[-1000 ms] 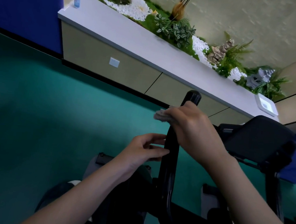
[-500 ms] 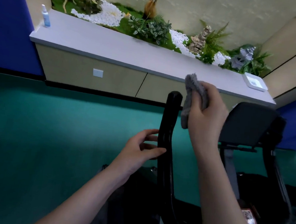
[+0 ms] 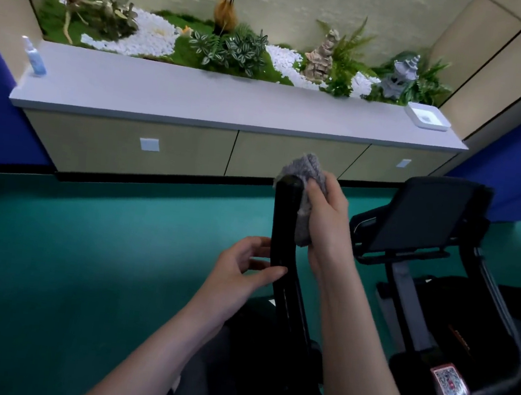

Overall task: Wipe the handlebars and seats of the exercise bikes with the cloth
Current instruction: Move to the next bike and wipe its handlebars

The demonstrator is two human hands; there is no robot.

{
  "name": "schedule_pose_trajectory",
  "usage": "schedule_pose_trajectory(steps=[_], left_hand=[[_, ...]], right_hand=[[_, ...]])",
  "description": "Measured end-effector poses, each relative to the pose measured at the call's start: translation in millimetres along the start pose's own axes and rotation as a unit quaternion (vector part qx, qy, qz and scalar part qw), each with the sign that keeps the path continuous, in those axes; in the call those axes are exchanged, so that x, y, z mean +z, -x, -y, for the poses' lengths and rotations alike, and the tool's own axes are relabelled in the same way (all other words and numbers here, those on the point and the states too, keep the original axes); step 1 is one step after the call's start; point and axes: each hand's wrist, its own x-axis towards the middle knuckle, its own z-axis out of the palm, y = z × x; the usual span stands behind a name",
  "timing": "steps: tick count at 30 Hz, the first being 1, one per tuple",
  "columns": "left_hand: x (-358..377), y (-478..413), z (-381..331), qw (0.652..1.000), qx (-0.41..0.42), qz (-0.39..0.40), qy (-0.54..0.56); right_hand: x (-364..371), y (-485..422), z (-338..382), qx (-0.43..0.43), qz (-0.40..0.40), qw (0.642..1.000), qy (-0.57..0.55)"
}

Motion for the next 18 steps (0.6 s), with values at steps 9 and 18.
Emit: schedule_pose_trajectory(steps=[9,18], left_hand=[[6,-3,-2,0.997,0.036,-0.035,-0.062],[9,-3,-6,0.996,0.030,-0.052,-0.062]], right_hand=[[-2,0,-14,0.070,-0.001,0.996,-0.048],[-7,9,-17,0.131,0.024,0.981,-0.142]])
